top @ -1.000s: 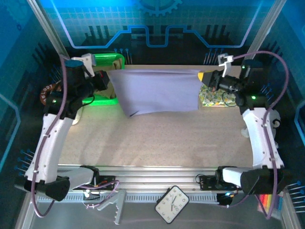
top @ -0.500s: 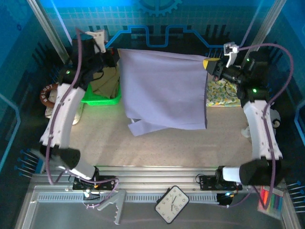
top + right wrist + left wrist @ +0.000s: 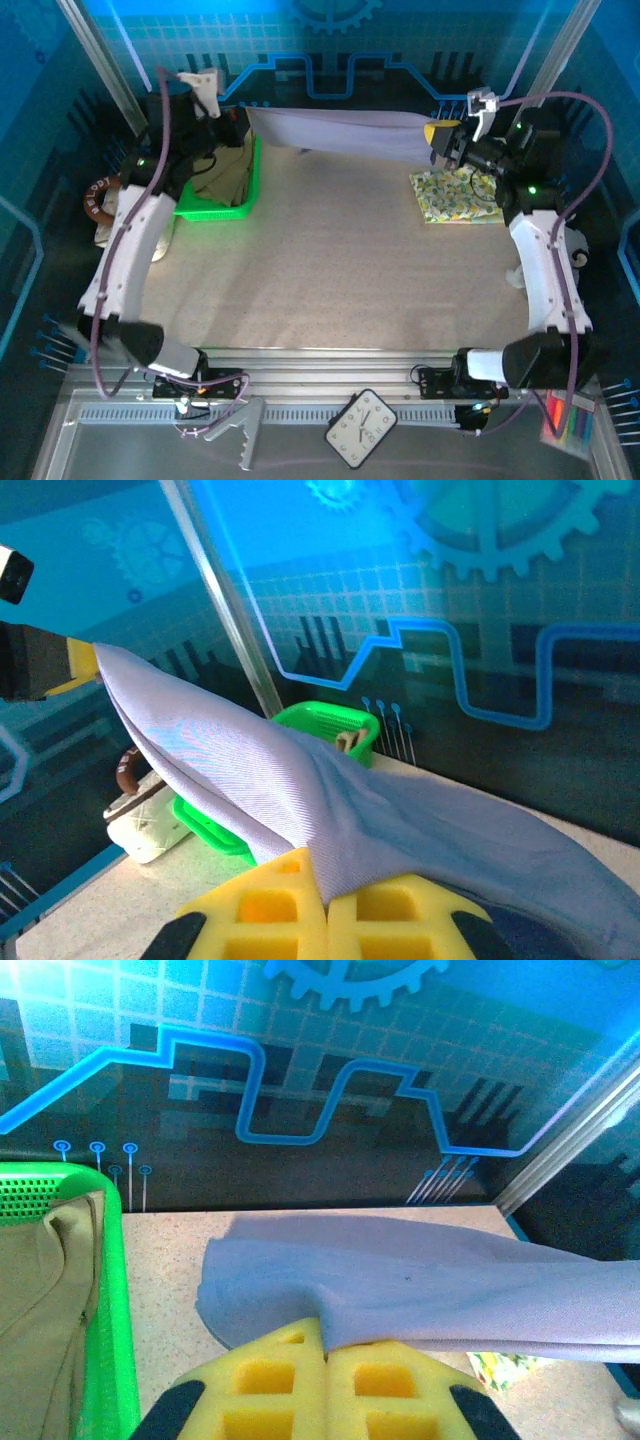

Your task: Fold and stack the skirts

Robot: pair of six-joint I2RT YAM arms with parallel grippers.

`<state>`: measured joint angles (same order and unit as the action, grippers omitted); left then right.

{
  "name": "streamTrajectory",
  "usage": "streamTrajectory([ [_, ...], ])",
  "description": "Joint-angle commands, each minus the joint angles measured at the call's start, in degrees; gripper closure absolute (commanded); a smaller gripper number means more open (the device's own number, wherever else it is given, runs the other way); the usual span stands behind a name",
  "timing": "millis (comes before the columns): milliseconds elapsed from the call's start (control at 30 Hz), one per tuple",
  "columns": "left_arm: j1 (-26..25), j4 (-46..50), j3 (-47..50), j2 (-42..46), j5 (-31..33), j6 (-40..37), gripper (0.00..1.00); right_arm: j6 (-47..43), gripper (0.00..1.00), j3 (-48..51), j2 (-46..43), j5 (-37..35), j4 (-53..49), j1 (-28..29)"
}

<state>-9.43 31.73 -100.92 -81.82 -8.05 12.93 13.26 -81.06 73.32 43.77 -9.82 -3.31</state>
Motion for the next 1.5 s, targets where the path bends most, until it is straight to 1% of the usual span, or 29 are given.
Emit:
streamTrajectory([
  [0, 0.13, -1.96, 5.05, 8.31, -5.60, 0.24, 1.00, -2.95, 1.00, 2.39, -5.78, 1.51, -2.38, 1.73],
  [67, -0.21, -0.01, 7.73, 12.51, -7.93, -0.62, 1.00, -3.93, 1.00, 3.54, -9.16, 1.71, -6.12, 2.70],
  [233, -0.46, 8.05, 10.79, 21.44, -8.18, -1.41, 1.00, -5.88, 1.00, 5.62, -17.88, 2.04, -16.81, 4.58],
  [300, -0.43, 9.57, 11.27, 23.22, -8.77, -1.32, 1.00, -5.59, 1.00, 7.39, -21.57, 1.37, -18.19, 4.78],
  [367, -0.42, 10.45, 10.84, 22.40, -8.91, -1.06, 1.00, -5.25, 1.00, 9.76, -23.57, 0.06, -17.49, 4.75],
  [433, -0.44, 10.08, 10.83, 19.88, -8.73, -1.15, 1.00, -4.59, 1.00, 12.06, -23.75, -1.11, -15.58, 4.80],
  [533, -0.42, 8.38, 10.49, 12.57, -9.19, -1.07, 1.00, -2.50, 1.00, 16.72, -20.66, -2.97, -10.08, 4.78],
  [633, -0.50, 3.42, 11.10, 2.61, -8.93, -0.27, 1.00, -0.03, 1.00, 21.90, -13.57, -5.40, -1.82, 4.88],
  [667, -0.50, 0.81, 10.87, -1.67, -8.32, 0.18, 0.99, 0.69, 1.00, 23.20, -9.97, -6.85, 1.86, 4.88],
  [700, -0.50, -2.20, 9.74, -6.44, -7.32, 0.56, 0.99, 1.56, 0.98, 23.70, -5.78, -8.55, 5.57, 4.82],
  [733, -0.50, -4.21, 7.61, -10.69, -6.19, 0.53, 0.97, 2.34, 0.93, 23.36, -1.82, -10.02, 8.85, 4.66],
  [767, -0.50, -4.84, 3.08, -17.38, -4.33, 0.37, 0.87, 3.34, 0.79, 21.61, 2.98, -12.38, 11.68, 4.63],
  [800, -0.50, -2.60, -4.77, -24.31, -1.04, 0.69, 0.65, 3.88, 0.64, 18.81, 8.39, -13.87, 12.71, 4.43],
  [833, -0.42, 2.38, -15.24, -31.78, 0.80, 1.39, 0.50, 4.34, 0.51, 15.04, 13.18, -16.46, 11.85, 4.54],
  [867, -0.41, 7.42, -24.77, -37.59, 1.62, 2.04, 0.36, 5.51, 0.36, 11.95, 16.71, -18.84, 10.25, 4.54],
  [900, -0.50, 12.57, -35.04, -43.56, 2.16, 3.33, 0.19, 6.38, 0.08, 8.96, 19.66, -19.31, 8.68, 4.48],
  [933, -0.78, 16.23, -41.80, -47.05, 1.46, 4.55, 0.13, 7.03, 0.00, 7.49, 21.19, -20.29, 7.70, 4.70],
  [967, -1.11, 18.49, -46.11, -49.87, 0.59, 5.65, 0.09, 7.33, 0.00, 6.66, 21.84, -22.80, 6.24, 5.33],
  [1000, -1.87, 18.83, -46.16, -50.11, 0.68, 6.31, 0.04, 6.95, 0.00, 6.68, 21.89, -24.23, 5.41, 6.17],
  [1033, -2.67, 17.61, -43.29, -48.93, 1.14, 6.64, 0.01, 6.34, 0.00, 7.07, 21.74, -25.33, 4.83, 6.82],
  [1167, -5.36, 4.89, -19.72, -37.93, -0.67, 9.77, 0.01, 6.09, 0.00, 8.60, 21.25, -29.14, 1.29, 9.05],
  [1200, -5.71, 3.54, -16.13, -36.30, -0.78, 11.16, 0.01, 6.49, 0.00, 9.04, 21.26, -29.72, 1.14, 9.44],
  [1267, -5.95, 3.33, -12.00, -34.87, -1.50, 14.07, 0.01, 7.82, 0.00, 8.85, 21.79, -30.08, -0.01, 9.88],
  [1333, -6.02, 2.66, -8.49, -34.32, -3.89, 16.47, 0.01, 8.61, 0.00, 7.84, 22.67, -30.76, -1.47, 10.92],
  [1400, -6.25, 0.96, -5.21, -34.48, -5.83, 18.72, 0.01, 9.74, 0.00, 5.78, 24.16, -36.96, -5.13, 13.27],
  [1467, -6.38, 0.02, -4.07, -36.04, -7.11, 20.95, 0.01, 10.58, 0.00, 1.82, 27.10, -38.34, -9.77, 14.74],
])
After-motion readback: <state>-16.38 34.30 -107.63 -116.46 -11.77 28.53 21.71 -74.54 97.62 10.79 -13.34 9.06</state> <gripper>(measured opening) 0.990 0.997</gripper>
